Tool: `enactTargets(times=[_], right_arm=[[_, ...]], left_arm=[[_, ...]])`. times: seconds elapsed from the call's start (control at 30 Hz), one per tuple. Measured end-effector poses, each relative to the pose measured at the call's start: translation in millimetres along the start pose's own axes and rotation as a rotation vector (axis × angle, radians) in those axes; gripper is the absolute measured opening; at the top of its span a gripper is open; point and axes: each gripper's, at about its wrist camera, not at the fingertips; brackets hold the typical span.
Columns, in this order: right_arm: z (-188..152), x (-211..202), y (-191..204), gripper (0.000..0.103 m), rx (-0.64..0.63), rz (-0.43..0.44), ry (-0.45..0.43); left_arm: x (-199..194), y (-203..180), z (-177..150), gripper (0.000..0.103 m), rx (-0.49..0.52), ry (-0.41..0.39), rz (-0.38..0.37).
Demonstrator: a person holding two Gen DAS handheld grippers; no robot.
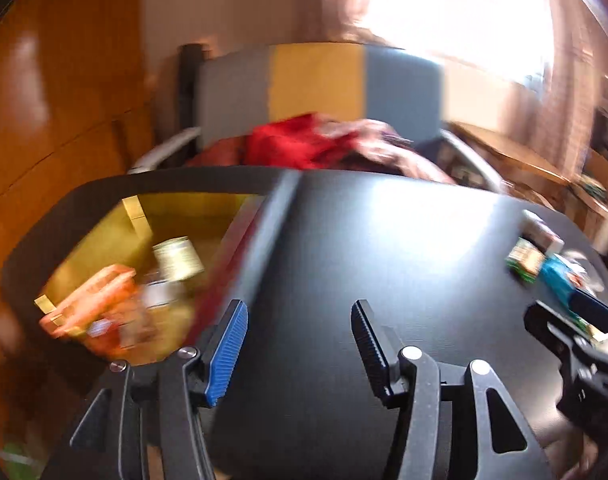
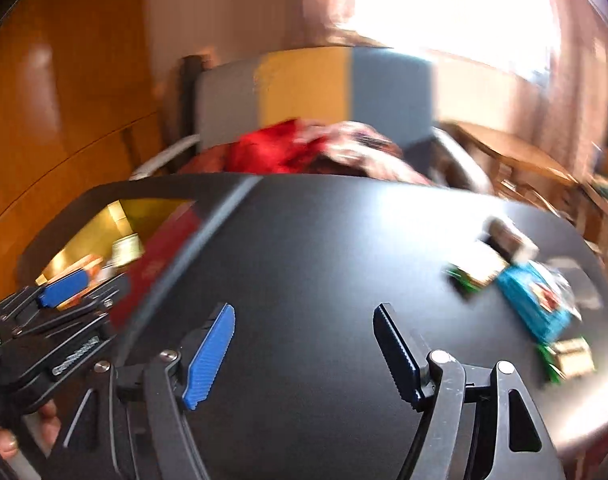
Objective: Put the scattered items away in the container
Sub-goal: 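Withdraw both grippers from the box back toward the table items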
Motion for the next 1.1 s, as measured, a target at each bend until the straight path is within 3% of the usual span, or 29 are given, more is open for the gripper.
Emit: enactTargets(times=[0.23, 0.4, 0.67, 0.93, 1.1], right_arm=[[-24, -32, -121, 0.074, 0.208, -0.212, -0.009], [-44, -60, -213, 0.074, 0.382, -0.255, -0.040], [-36, -60, -310, 0.074, 0.549, -0.154, -0.045], [8, 11, -384, 0.074, 0.634, -0.175, 0.047], [22, 59, -403, 0.073, 0.635, -0.182, 0.137]], left_arm=[[-5, -95, 3, 0.055, 0.189, 0.001, -0.216], [-6, -146, 2, 0.055, 0.282, 0.028, -0.321], [4, -182, -15, 0.055, 0.360, 0.066, -0.347], [22, -183, -30, 0.055, 0.373, 0.129, -0.366], [34, -177, -30, 0.055, 0.356, 0.147, -0.354]])
Point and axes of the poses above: each gripper's, at about its wrist camera, not at the fingertips, and x roughly the way its jaws point, y to its left, z to its top, and after that the axes turned 10 degrees about z, right-handed
